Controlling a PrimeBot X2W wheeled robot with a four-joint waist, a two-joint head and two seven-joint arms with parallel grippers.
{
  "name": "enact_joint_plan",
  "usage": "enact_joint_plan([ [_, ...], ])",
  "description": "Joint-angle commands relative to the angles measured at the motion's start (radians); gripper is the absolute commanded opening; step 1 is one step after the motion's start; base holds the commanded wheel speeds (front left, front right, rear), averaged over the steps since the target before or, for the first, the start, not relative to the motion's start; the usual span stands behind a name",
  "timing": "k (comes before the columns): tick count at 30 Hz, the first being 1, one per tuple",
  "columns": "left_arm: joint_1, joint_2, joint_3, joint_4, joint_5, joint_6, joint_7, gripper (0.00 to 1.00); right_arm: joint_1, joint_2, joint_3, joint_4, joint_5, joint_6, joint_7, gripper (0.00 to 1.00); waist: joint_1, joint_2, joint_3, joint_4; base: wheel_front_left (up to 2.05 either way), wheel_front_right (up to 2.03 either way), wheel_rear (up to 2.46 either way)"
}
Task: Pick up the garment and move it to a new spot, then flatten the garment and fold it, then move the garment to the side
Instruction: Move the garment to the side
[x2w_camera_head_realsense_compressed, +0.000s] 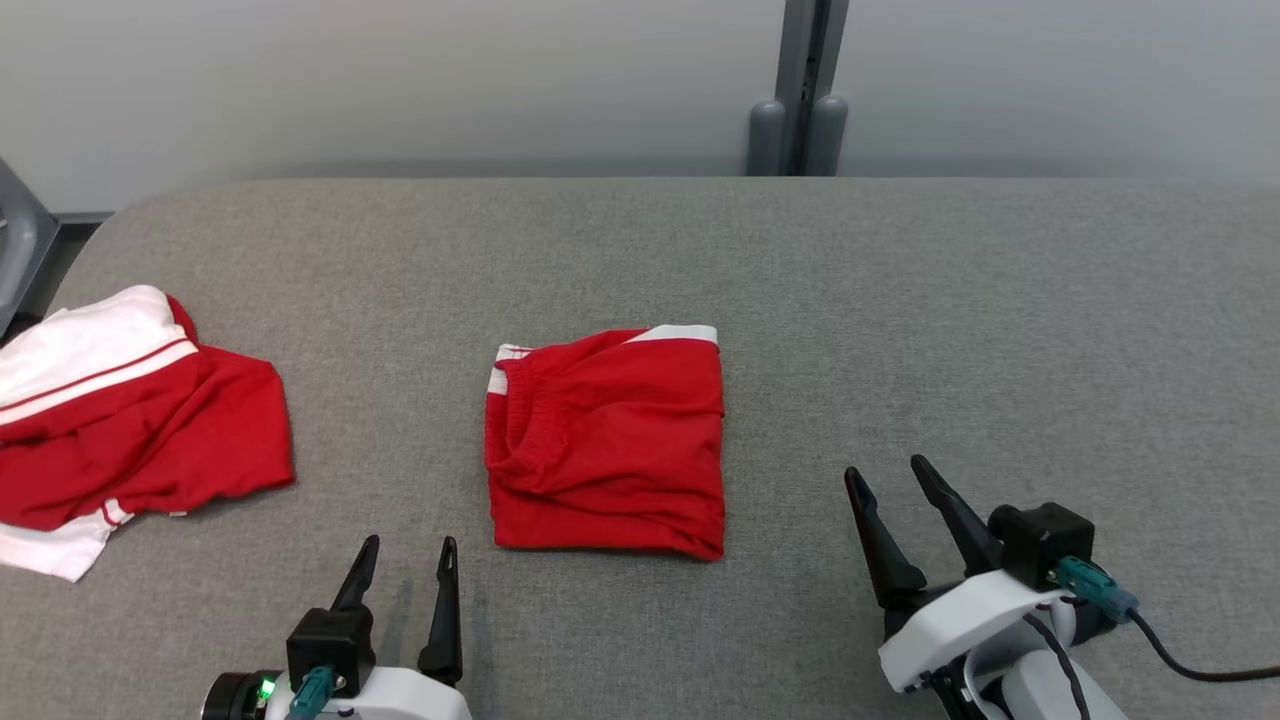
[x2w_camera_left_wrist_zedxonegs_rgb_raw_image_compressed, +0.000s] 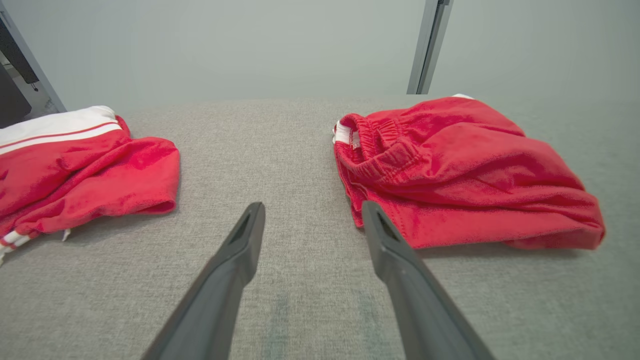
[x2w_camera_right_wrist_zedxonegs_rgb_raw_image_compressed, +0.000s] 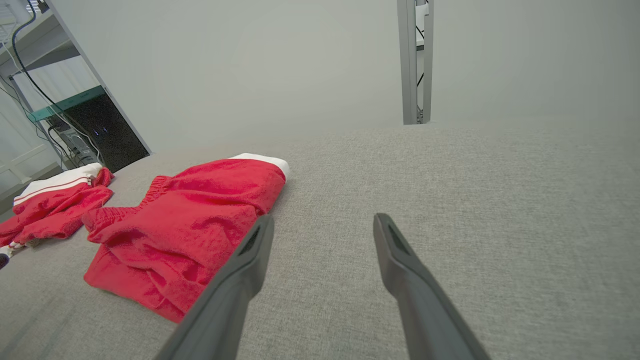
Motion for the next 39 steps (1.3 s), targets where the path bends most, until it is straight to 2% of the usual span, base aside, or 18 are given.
enact_joint_plan([
  [1, -0.019, 0.004, -0.001, 0.000, -0.005, -0.001, -0.002, 1.00, -0.016, -0.005, 0.005, 0.003, 0.007, 0.000, 0.000, 1.00, 0.0000, 0.0000, 0.033, 0.033, 0.00, 0.00, 0.00],
  [12, -0.073, 0.004, -0.062, -0.003, -0.027, 0.015, -0.002, 1.00, -0.182, -0.006, 0.102, 0.127, 0.100, 0.000, 0.000, 1.00, 0.0000, 0.0000, 0.108, 0.129, 0.00, 0.00, 0.00],
  [18, -0.087, 0.004, -0.085, 0.000, -0.047, 0.014, -0.002, 1.00, -0.237, -0.006, 0.118, 0.215, 0.190, 0.000, 0.000, 1.00, 0.0000, 0.0000, 0.126, 0.170, 0.00, 0.00, 0.00],
  [31, -0.095, 0.004, -0.094, 0.001, -0.042, 0.012, -0.002, 1.00, -0.295, 0.004, 0.288, 0.357, 0.394, 0.003, 0.002, 0.98, 0.0000, 0.0000, 0.133, 0.208, 0.00, 0.00, 0.00],
  [32, -0.094, 0.004, -0.094, 0.002, -0.042, 0.012, -0.002, 1.00, -0.298, 0.004, 0.302, 0.365, 0.404, 0.003, 0.002, 0.93, 0.0000, 0.0000, 0.132, 0.210, 0.00, 0.00, 0.00],
  [34, -0.095, 0.004, -0.095, 0.002, -0.042, 0.012, -0.002, 1.00, -0.310, 0.003, 0.325, 0.383, 0.417, 0.003, 0.002, 0.71, 0.0000, 0.0000, 0.131, 0.214, 0.00, 0.00, 0.00],
  [35, -0.095, 0.004, -0.095, 0.002, -0.042, 0.014, -0.002, 1.00, -0.316, 0.003, 0.332, 0.392, 0.424, 0.003, 0.002, 0.58, 0.0000, 0.0000, 0.131, 0.215, 0.00, 0.00, 0.00],
  [36, -0.095, 0.004, -0.096, 0.001, -0.043, 0.015, -0.002, 1.00, -0.322, 0.002, 0.339, 0.398, 0.428, 0.003, 0.002, 0.42, 0.0000, 0.0000, 0.131, 0.217, 0.00, 0.00, 0.00],
  [37, -0.095, 0.004, -0.096, 0.001, -0.043, 0.015, -0.002, 1.00, -0.322, 0.002, 0.339, 0.398, 0.428, 0.003, 0.002, 0.42, 0.0000, 0.0000, 0.131, 0.217, 0.00, 0.00, 0.00],
  [38, -0.094, 0.004, -0.096, 0.000, -0.044, 0.015, -0.002, 1.00, -0.332, 0.002, 0.342, 0.403, 0.429, 0.003, 0.002, 0.13, 0.0000, 0.0000, 0.130, 0.218, 0.00, 0.00, 0.00],
  [39, -0.094, 0.004, -0.097, 0.001, -0.045, 0.015, -0.002, 1.00, -0.343, 0.001, 0.341, 0.411, 0.423, 0.003, 0.002, 0.00, 0.0000, 0.0000, 0.130, 0.219, 0.00, 0.00, 0.00],
])
